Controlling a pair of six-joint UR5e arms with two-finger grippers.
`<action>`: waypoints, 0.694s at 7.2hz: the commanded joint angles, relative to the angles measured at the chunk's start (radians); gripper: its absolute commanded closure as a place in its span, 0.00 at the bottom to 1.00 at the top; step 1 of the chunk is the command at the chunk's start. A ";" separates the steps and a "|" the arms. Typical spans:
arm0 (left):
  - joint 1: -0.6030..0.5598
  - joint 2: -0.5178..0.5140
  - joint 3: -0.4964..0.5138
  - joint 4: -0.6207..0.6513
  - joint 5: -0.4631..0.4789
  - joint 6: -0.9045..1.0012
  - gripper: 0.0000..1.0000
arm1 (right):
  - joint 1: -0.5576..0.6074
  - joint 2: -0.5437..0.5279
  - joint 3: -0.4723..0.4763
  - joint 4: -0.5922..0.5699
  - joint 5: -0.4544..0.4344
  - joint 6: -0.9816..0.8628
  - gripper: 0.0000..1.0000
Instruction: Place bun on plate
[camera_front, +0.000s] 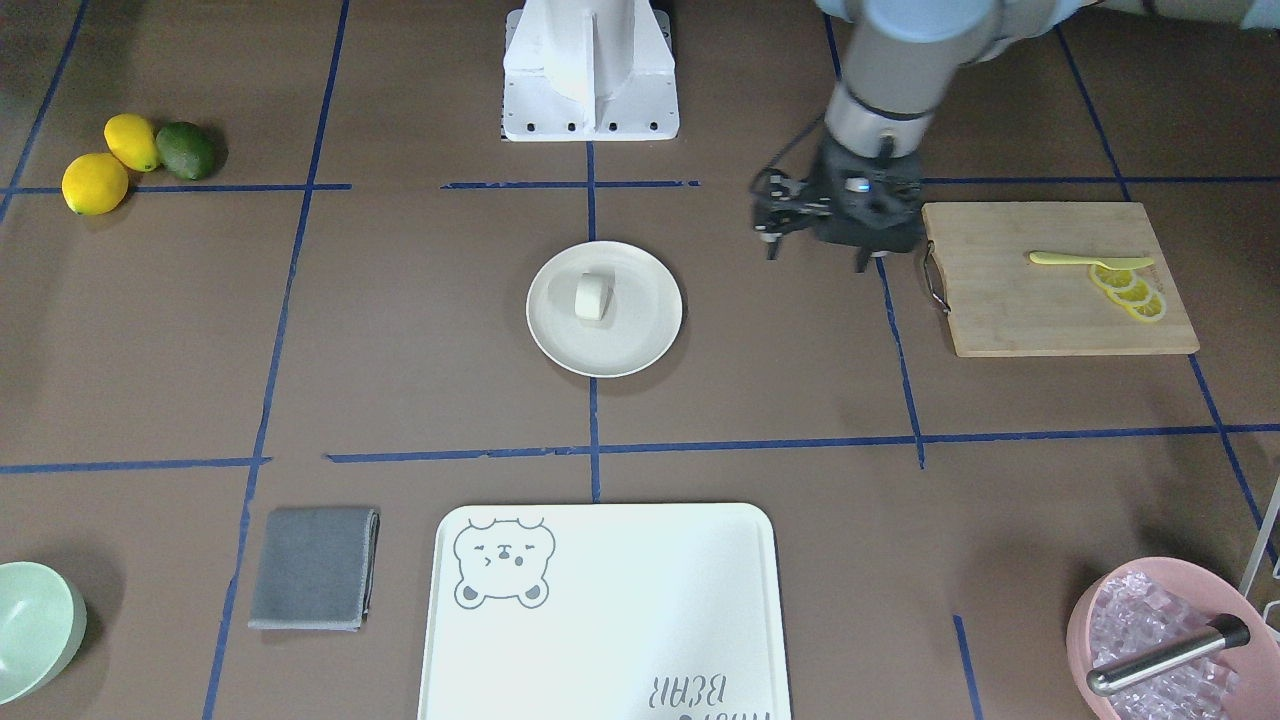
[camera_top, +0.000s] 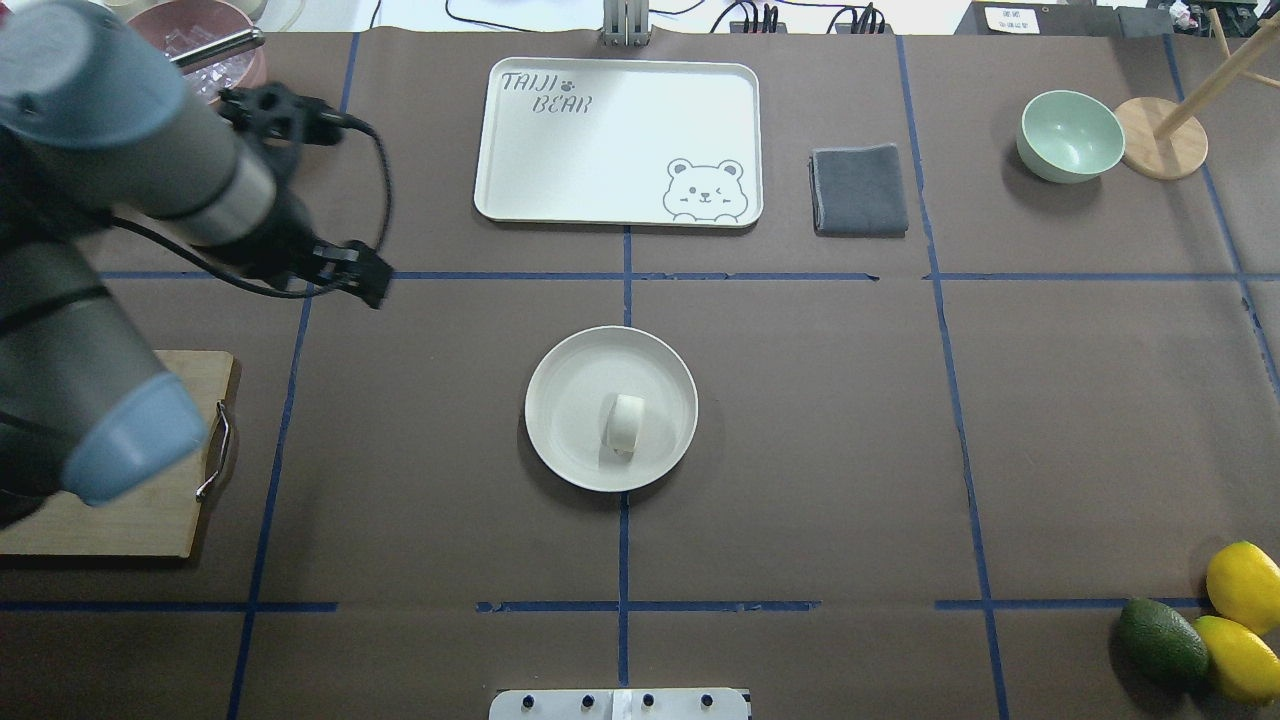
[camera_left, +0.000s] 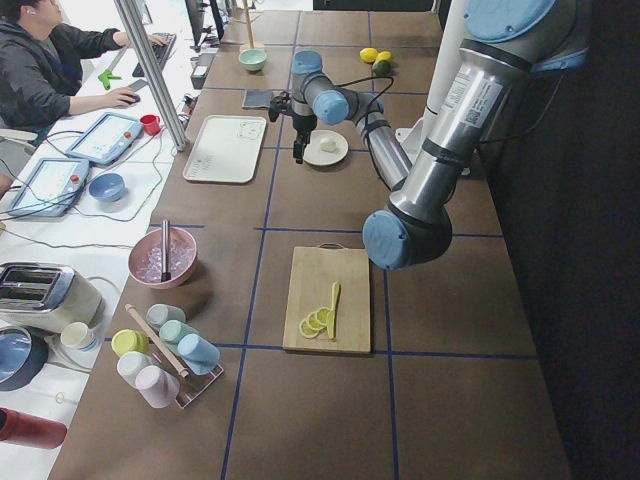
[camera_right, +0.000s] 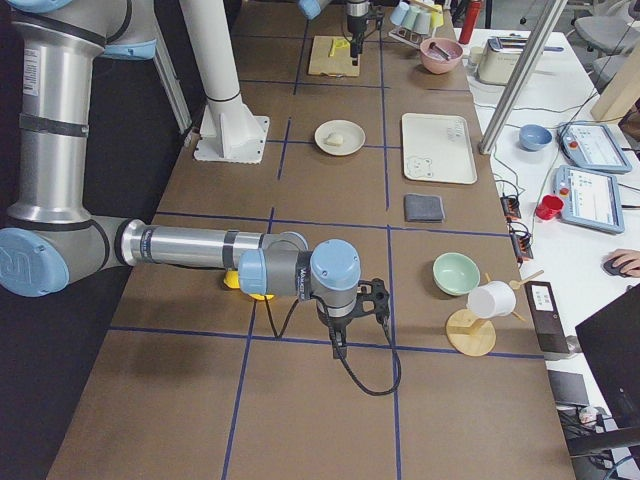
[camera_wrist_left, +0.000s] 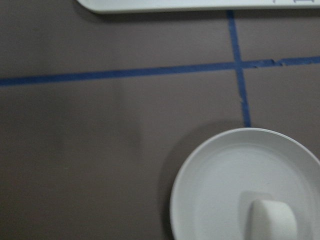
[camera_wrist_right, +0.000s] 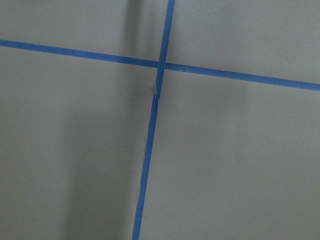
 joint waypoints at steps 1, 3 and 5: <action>-0.352 0.197 0.074 0.004 -0.171 0.504 0.00 | 0.000 0.000 -0.002 0.001 -0.003 0.002 0.00; -0.553 0.243 0.228 0.004 -0.199 0.791 0.00 | 0.000 0.002 -0.002 0.001 -0.001 0.004 0.00; -0.605 0.359 0.247 -0.009 -0.190 0.796 0.00 | 0.000 0.002 -0.001 0.001 0.000 0.008 0.00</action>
